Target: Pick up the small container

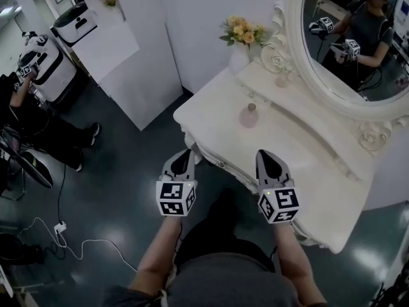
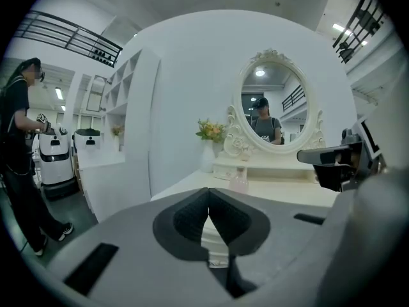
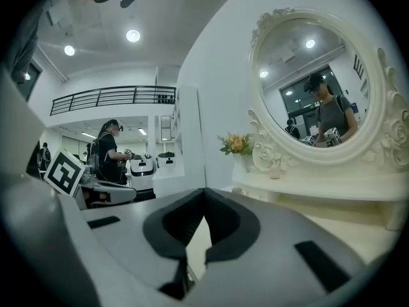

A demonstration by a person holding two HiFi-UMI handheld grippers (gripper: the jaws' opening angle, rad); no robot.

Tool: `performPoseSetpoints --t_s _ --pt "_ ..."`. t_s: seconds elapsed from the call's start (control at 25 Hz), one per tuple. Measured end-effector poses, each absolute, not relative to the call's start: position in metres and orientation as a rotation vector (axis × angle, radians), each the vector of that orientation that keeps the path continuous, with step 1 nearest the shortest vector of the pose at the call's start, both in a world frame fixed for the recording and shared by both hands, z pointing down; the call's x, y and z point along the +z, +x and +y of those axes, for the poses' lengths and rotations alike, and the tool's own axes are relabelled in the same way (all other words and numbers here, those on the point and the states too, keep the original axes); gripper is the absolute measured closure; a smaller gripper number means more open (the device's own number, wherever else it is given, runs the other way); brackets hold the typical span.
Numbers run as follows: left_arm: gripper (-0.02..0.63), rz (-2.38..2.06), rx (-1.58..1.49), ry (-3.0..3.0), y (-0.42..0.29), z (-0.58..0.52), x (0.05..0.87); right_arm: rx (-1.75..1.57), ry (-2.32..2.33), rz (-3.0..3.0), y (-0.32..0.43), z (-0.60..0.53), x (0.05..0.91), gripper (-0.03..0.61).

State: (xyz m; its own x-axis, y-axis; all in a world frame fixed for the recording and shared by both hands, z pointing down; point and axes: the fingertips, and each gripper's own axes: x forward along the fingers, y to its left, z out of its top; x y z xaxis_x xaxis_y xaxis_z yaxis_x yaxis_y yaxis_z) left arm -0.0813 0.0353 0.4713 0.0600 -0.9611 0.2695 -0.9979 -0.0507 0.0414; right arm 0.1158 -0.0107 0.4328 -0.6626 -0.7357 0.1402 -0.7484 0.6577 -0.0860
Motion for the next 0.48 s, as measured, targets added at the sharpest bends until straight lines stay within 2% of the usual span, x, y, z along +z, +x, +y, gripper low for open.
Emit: performPoseSetpoints --t_s 0.48 --pt "0.607 -2.023 0.266 2.088 -0.085 0.035 0.473 0.217 1.263 -2.792 0.114 -0.026 0.431 0.573"
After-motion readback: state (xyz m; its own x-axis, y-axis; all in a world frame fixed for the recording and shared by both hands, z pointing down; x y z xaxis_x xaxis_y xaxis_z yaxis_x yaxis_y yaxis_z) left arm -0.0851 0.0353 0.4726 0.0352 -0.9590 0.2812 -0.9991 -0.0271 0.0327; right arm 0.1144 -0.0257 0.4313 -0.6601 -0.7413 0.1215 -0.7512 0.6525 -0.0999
